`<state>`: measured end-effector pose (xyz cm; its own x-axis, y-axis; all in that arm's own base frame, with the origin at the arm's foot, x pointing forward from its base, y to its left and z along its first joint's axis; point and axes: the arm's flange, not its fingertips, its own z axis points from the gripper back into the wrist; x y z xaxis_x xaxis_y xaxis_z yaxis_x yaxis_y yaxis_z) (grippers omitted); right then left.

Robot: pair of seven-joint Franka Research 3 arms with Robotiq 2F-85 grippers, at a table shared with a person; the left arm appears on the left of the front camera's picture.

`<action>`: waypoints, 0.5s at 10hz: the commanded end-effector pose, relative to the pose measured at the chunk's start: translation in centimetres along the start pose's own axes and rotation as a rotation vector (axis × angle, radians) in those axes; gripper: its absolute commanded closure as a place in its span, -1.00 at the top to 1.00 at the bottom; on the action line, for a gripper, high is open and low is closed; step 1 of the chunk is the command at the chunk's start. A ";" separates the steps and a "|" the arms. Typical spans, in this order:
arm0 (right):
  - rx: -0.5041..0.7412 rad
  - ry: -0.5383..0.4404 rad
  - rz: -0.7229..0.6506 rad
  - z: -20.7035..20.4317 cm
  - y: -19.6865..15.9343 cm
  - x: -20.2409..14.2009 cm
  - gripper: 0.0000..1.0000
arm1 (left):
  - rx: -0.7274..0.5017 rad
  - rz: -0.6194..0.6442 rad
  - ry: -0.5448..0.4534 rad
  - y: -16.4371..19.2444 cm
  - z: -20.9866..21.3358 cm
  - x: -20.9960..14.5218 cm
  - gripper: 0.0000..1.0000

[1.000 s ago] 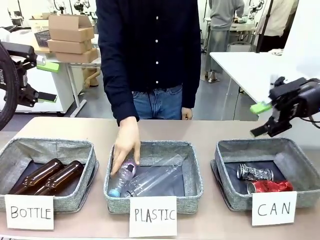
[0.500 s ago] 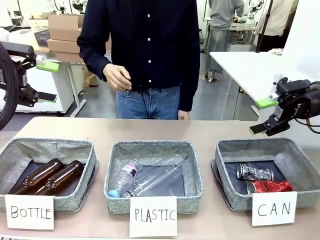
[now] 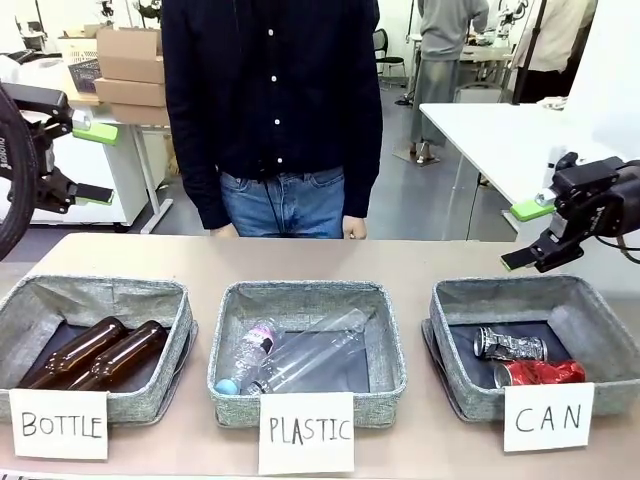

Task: Sort the can waste into the basket.
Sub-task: Pick up the can waste from the table and place it in the right Fabric basket.

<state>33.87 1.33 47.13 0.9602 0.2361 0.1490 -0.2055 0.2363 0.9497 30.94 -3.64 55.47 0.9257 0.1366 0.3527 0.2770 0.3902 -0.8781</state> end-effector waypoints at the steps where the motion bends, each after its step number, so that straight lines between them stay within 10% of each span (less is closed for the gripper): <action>1: -0.018 0.001 -0.020 0.1 0.4 0.1 1.00 | -0.018 0.001 -0.001 -0.2 0.0 0.0 1.00; 5: -0.018 0.001 -0.020 0.1 0.4 0.1 1.00 | -0.018 0.001 -0.001 -0.2 0.0 0.0 1.00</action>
<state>33.87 1.31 47.13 0.9604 0.2355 0.1490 -0.2053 0.2365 0.9497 30.94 -3.64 55.47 0.9257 0.1366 0.3527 0.2770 0.3902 -0.8781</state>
